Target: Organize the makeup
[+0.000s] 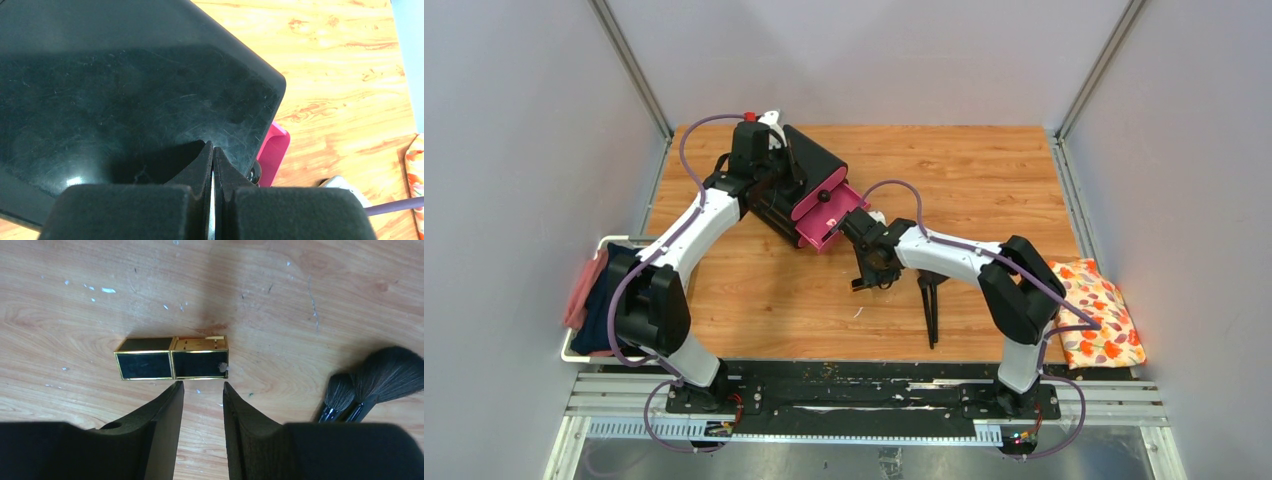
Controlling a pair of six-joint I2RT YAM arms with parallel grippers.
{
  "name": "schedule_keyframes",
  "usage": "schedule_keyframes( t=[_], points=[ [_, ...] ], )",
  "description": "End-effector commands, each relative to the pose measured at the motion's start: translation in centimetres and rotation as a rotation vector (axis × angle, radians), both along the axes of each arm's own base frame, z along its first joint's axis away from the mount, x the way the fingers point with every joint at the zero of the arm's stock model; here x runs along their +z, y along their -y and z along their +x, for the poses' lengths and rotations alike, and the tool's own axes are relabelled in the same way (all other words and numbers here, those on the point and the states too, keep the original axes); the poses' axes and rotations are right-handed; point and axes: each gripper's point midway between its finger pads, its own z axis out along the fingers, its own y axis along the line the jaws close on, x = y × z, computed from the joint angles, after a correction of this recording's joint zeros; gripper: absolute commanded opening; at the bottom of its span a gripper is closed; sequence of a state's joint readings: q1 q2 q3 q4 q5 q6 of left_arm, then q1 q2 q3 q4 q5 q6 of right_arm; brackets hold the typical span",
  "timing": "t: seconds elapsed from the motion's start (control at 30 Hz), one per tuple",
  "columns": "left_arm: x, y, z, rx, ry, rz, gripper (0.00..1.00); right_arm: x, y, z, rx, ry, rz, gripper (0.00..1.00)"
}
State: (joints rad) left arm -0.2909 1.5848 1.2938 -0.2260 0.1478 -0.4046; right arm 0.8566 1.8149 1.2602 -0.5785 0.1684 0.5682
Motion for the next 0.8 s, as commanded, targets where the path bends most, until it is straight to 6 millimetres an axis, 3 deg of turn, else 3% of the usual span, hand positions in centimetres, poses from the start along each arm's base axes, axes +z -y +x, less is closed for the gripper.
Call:
schedule_keyframes(
  t=[0.0, 0.17, 0.4, 0.6, 0.77],
  points=[
    [-3.4, -0.9, -2.0, 0.005, -0.125, 0.039, 0.0, 0.0, 0.1, 1.4, -0.024, 0.01, -0.031, 0.38],
    [-3.3, -1.1, -2.1, 0.009, -0.12, 0.047, 0.0, -1.0, -0.3, 2.7, -0.039, 0.002, -0.038, 0.37],
    [-3.6, -1.0, -2.1, 0.007, -0.128, 0.048, 0.0, -0.8, -0.9, 4.3, -0.056, 0.008, -0.007, 0.35],
    [-3.6, -1.0, -2.1, 0.006, -0.127, 0.045, 0.0, 0.7, 0.5, 5.8, -0.103, 0.073, -0.018, 0.34],
    [-3.8, -0.7, -2.1, -0.003, -0.134, 0.031, 0.0, 1.5, 1.6, 7.7, -0.157, 0.083, 0.009, 0.27]
  ],
)
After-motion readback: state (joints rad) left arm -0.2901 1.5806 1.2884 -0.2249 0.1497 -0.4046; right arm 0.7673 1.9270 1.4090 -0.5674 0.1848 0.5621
